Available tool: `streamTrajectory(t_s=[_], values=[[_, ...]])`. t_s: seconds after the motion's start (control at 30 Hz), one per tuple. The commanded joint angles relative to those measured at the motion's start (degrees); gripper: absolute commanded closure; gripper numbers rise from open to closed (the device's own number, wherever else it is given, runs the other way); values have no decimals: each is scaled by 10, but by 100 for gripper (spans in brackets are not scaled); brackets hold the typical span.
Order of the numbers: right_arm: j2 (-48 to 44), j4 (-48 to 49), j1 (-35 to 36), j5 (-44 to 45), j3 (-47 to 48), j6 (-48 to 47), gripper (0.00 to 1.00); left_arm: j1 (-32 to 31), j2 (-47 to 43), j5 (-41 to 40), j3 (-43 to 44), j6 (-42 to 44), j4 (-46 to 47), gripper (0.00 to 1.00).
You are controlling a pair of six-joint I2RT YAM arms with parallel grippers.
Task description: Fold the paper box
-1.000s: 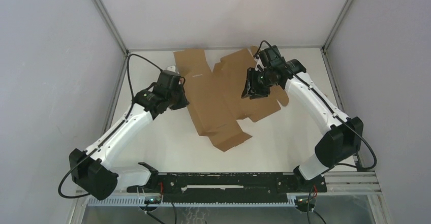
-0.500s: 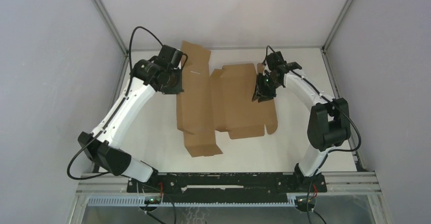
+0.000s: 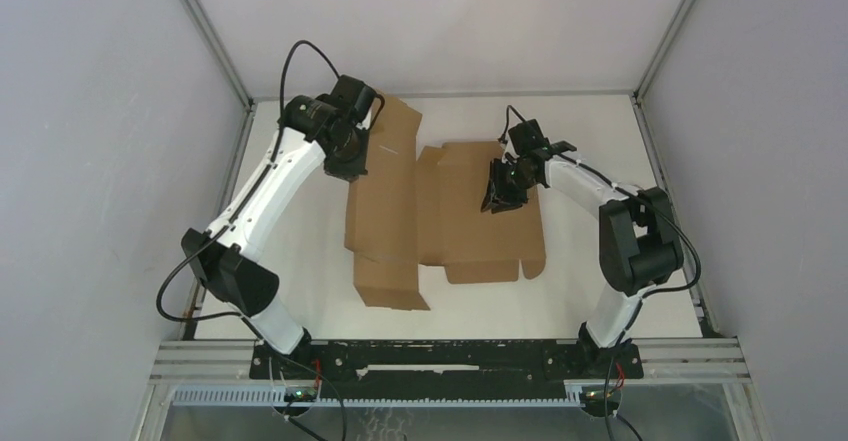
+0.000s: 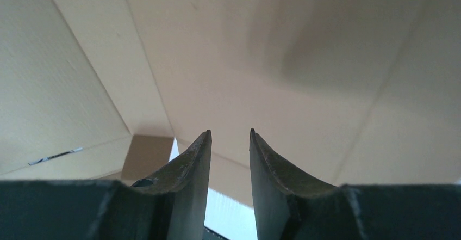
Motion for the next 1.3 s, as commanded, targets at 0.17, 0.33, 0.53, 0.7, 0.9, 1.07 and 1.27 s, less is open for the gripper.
streamTrajectory(t_s=[0.17, 0.33, 0.53, 0.7, 0.9, 1.07, 1.27], values=[[58, 94, 34, -4, -6, 22, 62, -15, 59, -7, 91, 34, -6, 100], [53, 124, 55, -8, -52, 46, 62, -25, 102, -32, 127, 44, -5, 100], [41, 205, 92, -52, -121, 107, 63, -42, 146, -112, 171, 61, -7, 100], [45, 274, 148, -79, -138, 176, 64, -54, 161, -193, 175, 75, -7, 100], [29, 381, 190, -111, -167, 257, 64, -92, 146, -289, 142, 108, 30, 100], [-16, 475, 146, -148, -212, 280, 62, -141, 145, -373, 136, 151, 57, 100], [-36, 499, 59, -214, -221, 268, 61, -176, 162, -436, 131, 192, 82, 100]])
